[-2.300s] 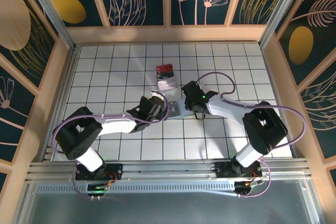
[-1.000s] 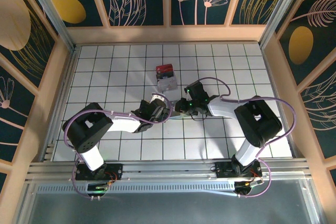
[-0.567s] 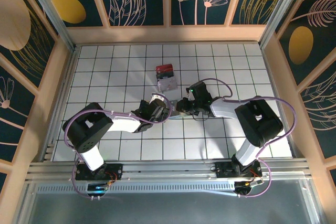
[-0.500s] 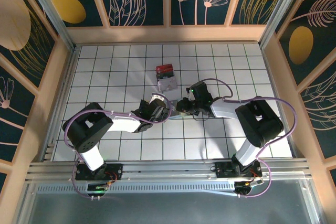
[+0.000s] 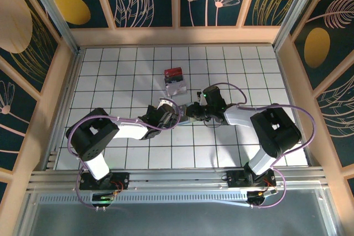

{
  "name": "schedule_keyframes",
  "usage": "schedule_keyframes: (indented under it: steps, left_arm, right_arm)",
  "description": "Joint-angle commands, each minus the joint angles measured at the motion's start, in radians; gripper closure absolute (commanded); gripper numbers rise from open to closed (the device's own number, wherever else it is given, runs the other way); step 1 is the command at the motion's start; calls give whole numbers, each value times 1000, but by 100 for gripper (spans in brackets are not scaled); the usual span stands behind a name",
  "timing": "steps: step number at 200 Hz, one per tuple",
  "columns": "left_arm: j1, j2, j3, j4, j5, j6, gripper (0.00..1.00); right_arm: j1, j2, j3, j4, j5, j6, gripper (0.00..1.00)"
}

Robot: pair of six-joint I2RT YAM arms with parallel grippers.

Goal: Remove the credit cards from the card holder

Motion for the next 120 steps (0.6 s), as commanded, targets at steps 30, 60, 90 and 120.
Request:
schedule_keyframes:
  steps: [30,60,90,120]
  left_arm:
    - [-1,19,-3,-51,4,4,1]
    - [-2,22,0,-51,13,6,1]
    - [-2,25,1,-53,13,5,1]
    - [-2,27,4,-56,13,6,1]
  right_arm:
    - [-5,16,-8,64,-52,12,81]
    - [-6,49,-9,72,-41,12,79]
    - [-8,62,-15,78,-17,13,77]
    - [-8,81,-17,87,-8,16,77]
